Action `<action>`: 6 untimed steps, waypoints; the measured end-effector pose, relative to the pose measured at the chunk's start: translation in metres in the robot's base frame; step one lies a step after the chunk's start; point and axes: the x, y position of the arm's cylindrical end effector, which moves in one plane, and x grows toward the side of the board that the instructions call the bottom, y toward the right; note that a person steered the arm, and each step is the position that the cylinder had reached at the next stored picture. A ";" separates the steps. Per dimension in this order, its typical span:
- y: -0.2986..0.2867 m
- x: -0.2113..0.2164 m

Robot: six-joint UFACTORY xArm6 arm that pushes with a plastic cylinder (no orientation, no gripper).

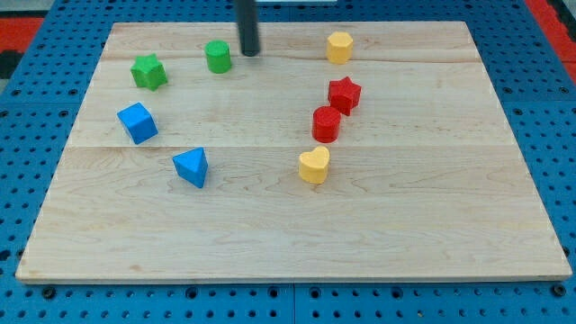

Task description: Put the green circle at the top of green star

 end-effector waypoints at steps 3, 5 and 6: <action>-0.051 0.010; -0.109 -0.008; -0.153 -0.024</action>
